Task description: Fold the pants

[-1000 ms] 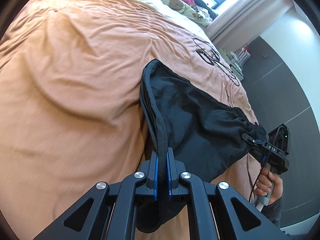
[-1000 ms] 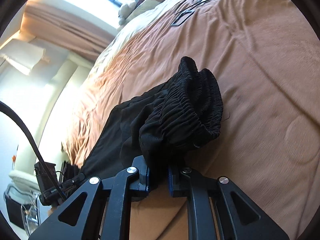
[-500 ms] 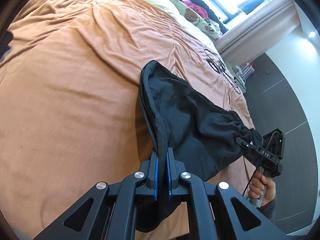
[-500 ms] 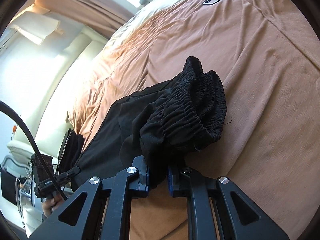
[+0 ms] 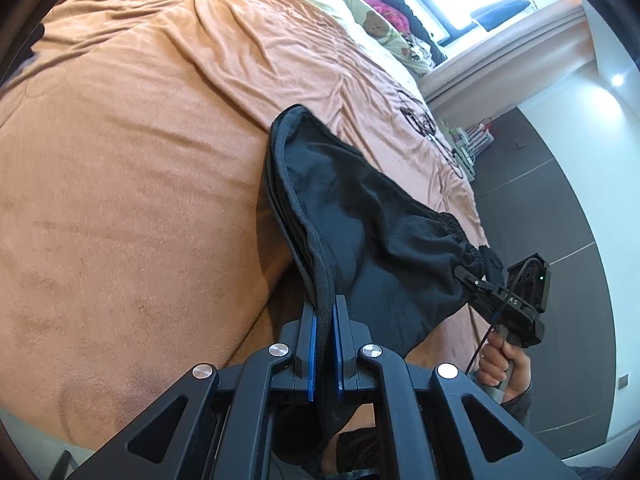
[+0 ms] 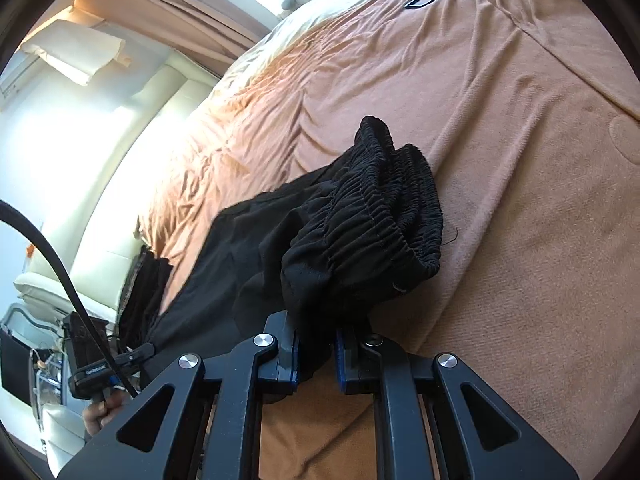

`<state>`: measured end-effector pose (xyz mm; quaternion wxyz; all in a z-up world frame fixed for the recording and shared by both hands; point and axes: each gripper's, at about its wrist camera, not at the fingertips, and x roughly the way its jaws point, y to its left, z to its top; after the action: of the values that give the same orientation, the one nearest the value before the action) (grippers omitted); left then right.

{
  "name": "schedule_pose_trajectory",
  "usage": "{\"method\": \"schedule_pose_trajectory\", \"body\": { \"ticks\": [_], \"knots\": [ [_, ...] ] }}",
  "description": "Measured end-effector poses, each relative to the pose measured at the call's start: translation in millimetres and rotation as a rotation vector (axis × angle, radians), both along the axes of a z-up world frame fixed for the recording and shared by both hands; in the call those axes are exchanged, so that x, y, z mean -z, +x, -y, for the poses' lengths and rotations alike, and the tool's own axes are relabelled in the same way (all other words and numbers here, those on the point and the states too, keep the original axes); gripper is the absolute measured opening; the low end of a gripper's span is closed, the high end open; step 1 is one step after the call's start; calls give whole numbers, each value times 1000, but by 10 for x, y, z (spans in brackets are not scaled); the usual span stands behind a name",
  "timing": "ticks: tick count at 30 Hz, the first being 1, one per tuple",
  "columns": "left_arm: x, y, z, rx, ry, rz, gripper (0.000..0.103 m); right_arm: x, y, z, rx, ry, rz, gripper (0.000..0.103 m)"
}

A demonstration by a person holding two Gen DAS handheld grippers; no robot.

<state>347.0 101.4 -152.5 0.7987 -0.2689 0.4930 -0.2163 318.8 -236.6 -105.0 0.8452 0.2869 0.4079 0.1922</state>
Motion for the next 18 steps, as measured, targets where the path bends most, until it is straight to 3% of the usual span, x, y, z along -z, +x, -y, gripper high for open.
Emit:
{"method": "schedule_pose_trajectory", "body": {
  "ticks": [12, 15, 18],
  "knots": [
    [459, 165, 57, -38, 30, -69, 8, 264, 63, -54, 56, -43, -61, 10],
    [504, 138, 31, -45, 15, -82, 10, 216, 34, -76, 50, -48, -84, 17],
    [505, 66, -24, -46, -28, -89, 24, 61, 1, -145, 30, -103, -77, 26]
  ]
}}
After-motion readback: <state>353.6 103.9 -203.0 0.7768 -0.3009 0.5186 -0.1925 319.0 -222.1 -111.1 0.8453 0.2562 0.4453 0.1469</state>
